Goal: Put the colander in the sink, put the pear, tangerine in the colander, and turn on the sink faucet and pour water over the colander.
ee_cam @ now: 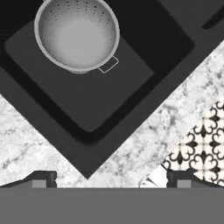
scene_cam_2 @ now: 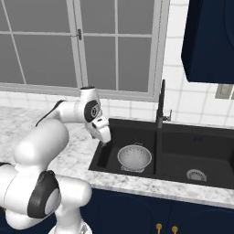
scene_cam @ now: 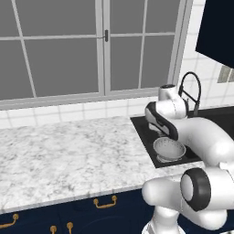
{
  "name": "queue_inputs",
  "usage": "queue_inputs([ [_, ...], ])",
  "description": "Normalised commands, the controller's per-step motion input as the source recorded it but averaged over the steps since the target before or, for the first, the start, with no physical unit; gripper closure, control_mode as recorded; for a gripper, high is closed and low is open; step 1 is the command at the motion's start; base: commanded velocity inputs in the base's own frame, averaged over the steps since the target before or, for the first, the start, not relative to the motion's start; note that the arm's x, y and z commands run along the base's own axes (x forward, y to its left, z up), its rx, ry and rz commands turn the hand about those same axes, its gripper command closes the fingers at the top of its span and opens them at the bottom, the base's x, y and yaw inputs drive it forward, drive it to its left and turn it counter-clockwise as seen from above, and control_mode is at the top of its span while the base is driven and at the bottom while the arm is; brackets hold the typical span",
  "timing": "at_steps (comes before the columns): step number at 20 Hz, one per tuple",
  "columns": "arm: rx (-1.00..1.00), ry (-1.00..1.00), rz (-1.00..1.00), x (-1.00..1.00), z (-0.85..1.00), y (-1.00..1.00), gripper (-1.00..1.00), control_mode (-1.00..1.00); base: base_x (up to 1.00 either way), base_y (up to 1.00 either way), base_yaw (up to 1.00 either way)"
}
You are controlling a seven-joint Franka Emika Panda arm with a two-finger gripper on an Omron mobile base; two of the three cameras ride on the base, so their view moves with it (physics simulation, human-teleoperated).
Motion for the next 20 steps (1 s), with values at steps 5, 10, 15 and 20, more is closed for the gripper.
queue_inputs([
  [5,0.06,0.0,0.56,-0.2,0.52,0.08,-1.0,-1.0,0.0,0.0,0.0],
  [10,0.0,0.0,0.34,-0.08,0.57,0.18,-1.0,-1.0,0.0,0.0,0.0],
  [15,0.0,-0.02,0.23,-0.41,0.25,0.0,-1.0,-1.0,0.0,0.0,0.0],
  [20,0.0,-0.06,0.19,-0.67,0.02,0.03,-1.0,-1.0,0.0,0.0,0.0],
])
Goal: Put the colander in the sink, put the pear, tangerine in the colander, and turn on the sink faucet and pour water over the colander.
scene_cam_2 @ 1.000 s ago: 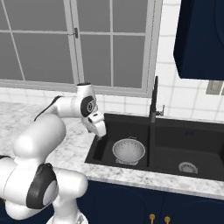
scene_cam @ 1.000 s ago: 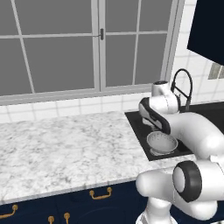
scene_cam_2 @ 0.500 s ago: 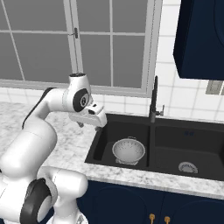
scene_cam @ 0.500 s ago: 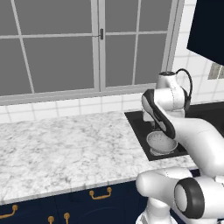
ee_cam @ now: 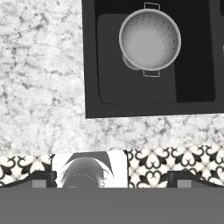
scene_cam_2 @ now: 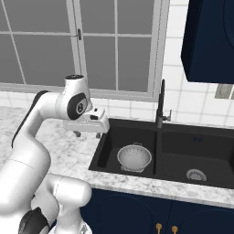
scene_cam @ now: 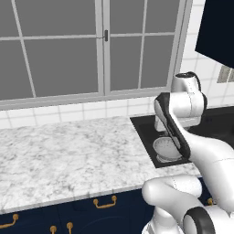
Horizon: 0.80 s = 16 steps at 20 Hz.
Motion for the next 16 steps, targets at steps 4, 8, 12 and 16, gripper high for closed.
queue_inputs([
  [4,0.02,-0.04,0.1,-0.37,0.0,0.26,-1.0,-1.0,0.0,0.0,0.0],
  [8,0.03,-0.02,0.09,-0.09,0.01,0.42,-1.0,-1.0,0.0,0.0,0.0],
  [12,0.0,0.0,0.06,0.0,0.0,0.4,-1.0,-1.0,0.0,0.0,0.0],
  [16,0.0,0.0,0.01,0.0,0.0,0.06,-1.0,1.0,-0.14,0.0,0.0],
])
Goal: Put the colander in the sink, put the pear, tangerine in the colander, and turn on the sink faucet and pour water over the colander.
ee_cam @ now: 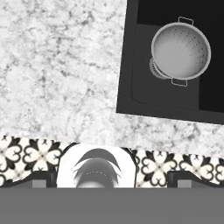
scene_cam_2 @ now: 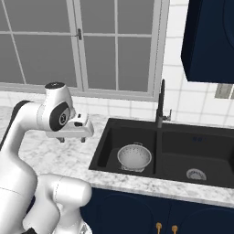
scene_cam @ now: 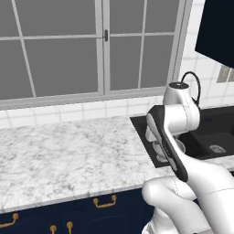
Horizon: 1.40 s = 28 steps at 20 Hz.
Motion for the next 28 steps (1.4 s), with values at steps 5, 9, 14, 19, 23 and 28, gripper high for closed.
queue_inputs([
  [5,0.0,0.0,0.0,0.0,0.0,0.0,-1.0,1.0,-0.78,-0.66,0.0],
  [9,0.0,0.0,0.0,0.0,0.0,0.0,-1.0,1.0,-0.86,-0.97,0.0],
  [14,0.0,0.0,0.0,0.0,0.0,0.0,-1.0,1.0,-0.38,-0.96,0.0],
  [19,0.0,0.0,0.0,0.0,0.0,0.0,-1.0,1.0,-0.03,-1.0,0.0],
  [23,0.0,0.0,0.0,0.0,0.0,0.0,-1.0,1.0,0.29,-0.8,0.0],
  [28,0.0,0.0,0.0,0.0,0.0,0.0,-1.0,1.0,0.56,-0.14,0.0],
])
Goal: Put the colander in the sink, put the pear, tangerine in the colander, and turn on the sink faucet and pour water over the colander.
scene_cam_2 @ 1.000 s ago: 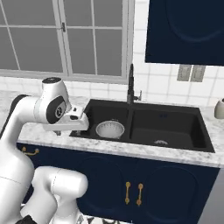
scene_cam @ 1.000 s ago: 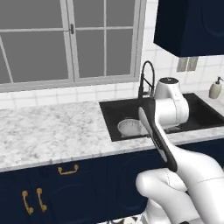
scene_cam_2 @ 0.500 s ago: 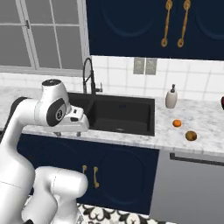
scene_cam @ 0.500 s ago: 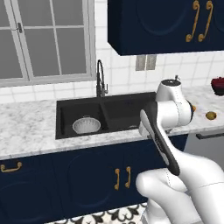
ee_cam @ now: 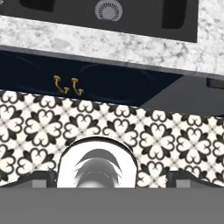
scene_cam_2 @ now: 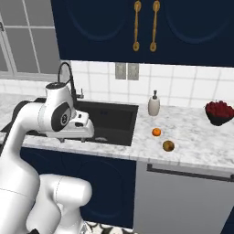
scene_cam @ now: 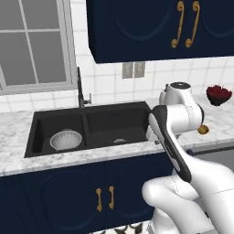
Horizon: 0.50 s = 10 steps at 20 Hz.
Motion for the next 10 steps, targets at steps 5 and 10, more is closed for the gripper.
queue_inputs([
  [5,0.0,0.0,0.0,0.0,0.0,0.0,-1.0,1.0,0.77,0.0,0.0],
  [10,0.0,0.0,0.0,0.0,0.0,0.0,-1.0,1.0,0.23,0.0,0.0],
])
